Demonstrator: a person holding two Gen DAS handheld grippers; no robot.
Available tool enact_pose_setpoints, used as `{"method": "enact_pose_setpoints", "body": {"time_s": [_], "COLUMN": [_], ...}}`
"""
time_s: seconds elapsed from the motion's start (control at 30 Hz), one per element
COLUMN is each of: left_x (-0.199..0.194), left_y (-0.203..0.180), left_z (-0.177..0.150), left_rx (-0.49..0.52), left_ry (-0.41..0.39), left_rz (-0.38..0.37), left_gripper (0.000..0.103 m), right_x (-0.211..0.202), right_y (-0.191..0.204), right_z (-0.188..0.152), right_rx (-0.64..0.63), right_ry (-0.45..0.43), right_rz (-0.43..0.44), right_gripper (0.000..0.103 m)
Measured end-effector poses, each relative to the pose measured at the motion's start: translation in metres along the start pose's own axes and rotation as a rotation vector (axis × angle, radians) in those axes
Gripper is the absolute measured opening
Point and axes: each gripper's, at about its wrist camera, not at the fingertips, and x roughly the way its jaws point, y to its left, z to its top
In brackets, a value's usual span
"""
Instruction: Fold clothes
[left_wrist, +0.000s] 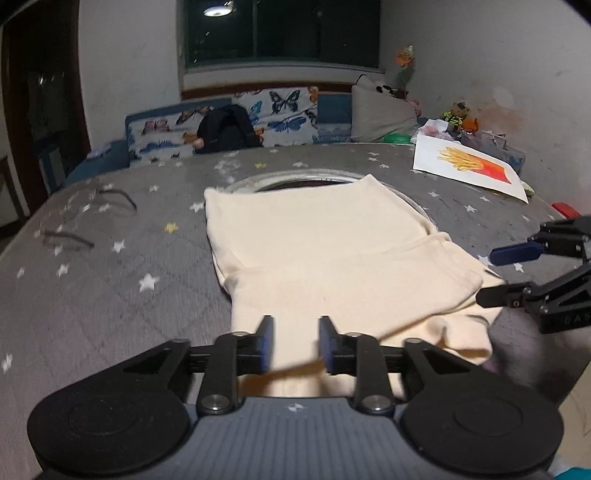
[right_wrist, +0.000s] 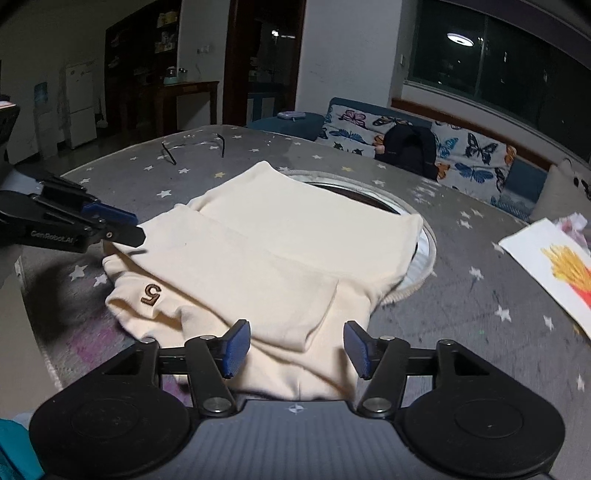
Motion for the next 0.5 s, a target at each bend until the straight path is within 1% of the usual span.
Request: {"method": "enact_pose_setpoints", "body": {"time_s": [0.07, 0.13, 0.27, 0.37, 0.5], "left_x": [-0.004, -0.009, -0.019, -0.028, -0.033], "left_y": [-0.001, -0.002, -0.003, -0.005, -0.010], "left_z": [-0.002, -0.004, -0.011, -0.022, -0.036], "left_rx": [-0.003, -0.007, 0.020, 0.076, 0.151], "left_ry": [0.003, 0.006, -0.003, -0.011, -0.001], "left_rz": [0.000, -0.001, 0.001, 0.002, 0.005], "left_gripper": [0.037, 0.037, 0.037, 0.037, 0.037], "right_x": [-0.002, -0.005, -0.013, -0.019, -0.024], "right_y": [0.000, 0.003, 0.004, 0.005, 0.008], "right_z": [-0.004, -0.007, -0.014, -0.020, -0.027], "right_rx": [0.009, 0.004, -0.006, -0.013, -0.033], "right_ry": [0.004, 0.004, 0.005, 0.012, 0.029], "right_rz": [0.002, -0.005, -0.019, -0.032, -0.038], "right_gripper": [0.063, 0.067, 0.069, 0.069, 0.071]}}
